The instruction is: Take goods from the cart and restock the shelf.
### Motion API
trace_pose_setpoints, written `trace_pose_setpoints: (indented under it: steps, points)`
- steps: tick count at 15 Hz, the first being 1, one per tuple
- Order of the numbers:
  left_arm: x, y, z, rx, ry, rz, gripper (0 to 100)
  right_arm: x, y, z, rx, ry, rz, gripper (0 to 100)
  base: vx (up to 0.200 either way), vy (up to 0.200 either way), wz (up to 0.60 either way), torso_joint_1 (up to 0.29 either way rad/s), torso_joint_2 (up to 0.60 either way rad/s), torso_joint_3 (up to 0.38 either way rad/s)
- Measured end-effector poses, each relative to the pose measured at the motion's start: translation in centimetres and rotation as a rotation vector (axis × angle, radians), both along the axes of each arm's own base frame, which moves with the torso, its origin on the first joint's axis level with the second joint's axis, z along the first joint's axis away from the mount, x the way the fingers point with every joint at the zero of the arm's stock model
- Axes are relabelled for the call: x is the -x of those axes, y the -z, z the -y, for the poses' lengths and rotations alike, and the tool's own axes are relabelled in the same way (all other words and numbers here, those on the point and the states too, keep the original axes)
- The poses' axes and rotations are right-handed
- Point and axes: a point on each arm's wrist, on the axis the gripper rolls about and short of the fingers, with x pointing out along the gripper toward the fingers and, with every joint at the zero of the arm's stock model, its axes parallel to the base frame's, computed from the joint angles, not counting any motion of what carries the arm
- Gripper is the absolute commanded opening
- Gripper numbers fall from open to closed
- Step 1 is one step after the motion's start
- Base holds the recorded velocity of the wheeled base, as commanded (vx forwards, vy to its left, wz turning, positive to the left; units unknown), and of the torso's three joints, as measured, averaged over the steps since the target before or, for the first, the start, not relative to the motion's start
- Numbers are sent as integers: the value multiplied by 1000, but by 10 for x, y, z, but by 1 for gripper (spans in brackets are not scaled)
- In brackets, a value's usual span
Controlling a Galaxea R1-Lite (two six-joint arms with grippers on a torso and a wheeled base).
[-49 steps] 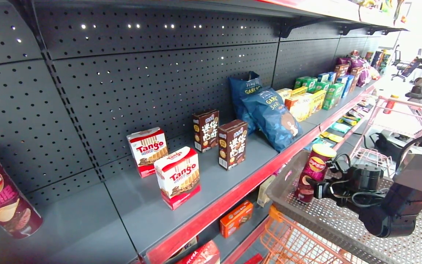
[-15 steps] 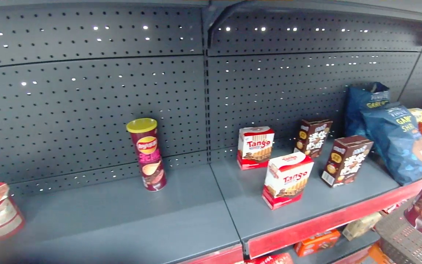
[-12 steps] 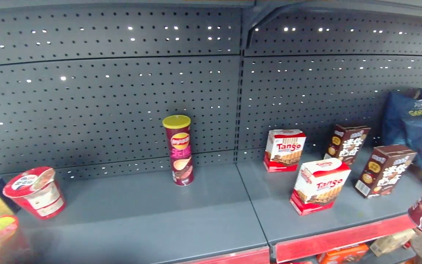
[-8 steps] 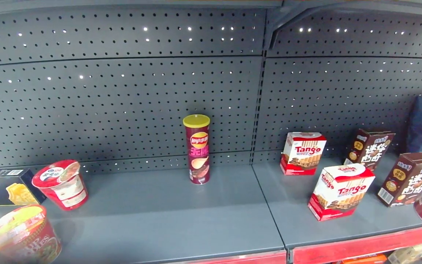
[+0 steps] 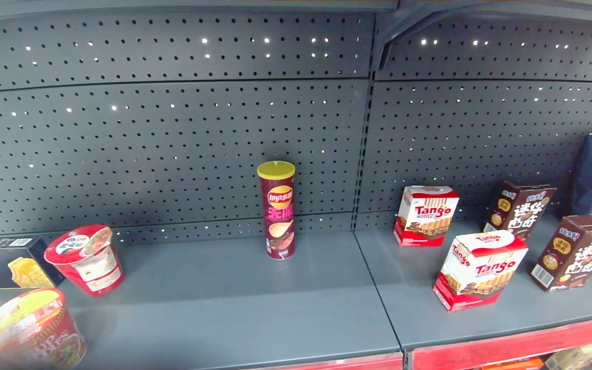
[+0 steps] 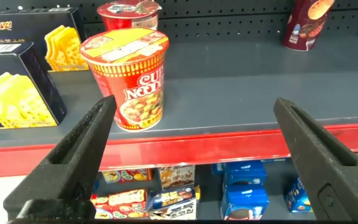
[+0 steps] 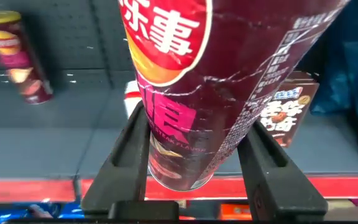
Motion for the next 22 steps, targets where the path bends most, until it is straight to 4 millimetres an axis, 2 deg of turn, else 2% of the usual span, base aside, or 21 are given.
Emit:
trace_pose_setpoints:
  steps: [3,7,9,11,12,15,17,19,22]
  points:
    - [0,0,0,-5,7,-1,100,11,18,0,-3,-22,11,0,0,0,0,0,0,0]
    - [0,0,0,-8,11,-4,100,21,26,-1,2,-81,40,0,0,0,0,0,0,0]
    - [1,-2,1,-44,34,3,100,26,34,-1,0,-79,-11,0,0,0,0,0,0,0]
    - [5,-16,2,-96,104,36,100,31,34,-1,3,-77,-20,0,0,0,0,0,0,0]
    - [7,-28,3,-108,141,51,100,34,34,-1,12,-72,-31,0,0,0,0,0,0,0]
    - [1,-82,6,-123,303,57,100,39,22,-2,19,-44,22,0,0,0,0,0,0,0]
    - [-26,-122,8,-117,408,31,100,41,20,-2,20,-33,33,0,0,0,0,0,0,0]
    - [-68,-155,13,-99,500,1,100,42,18,-2,20,-34,42,0,0,0,0,0,0,0]
    - [-149,-178,25,-98,597,-40,100,43,14,-2,16,-40,56,0,0,0,0,0,0,0]
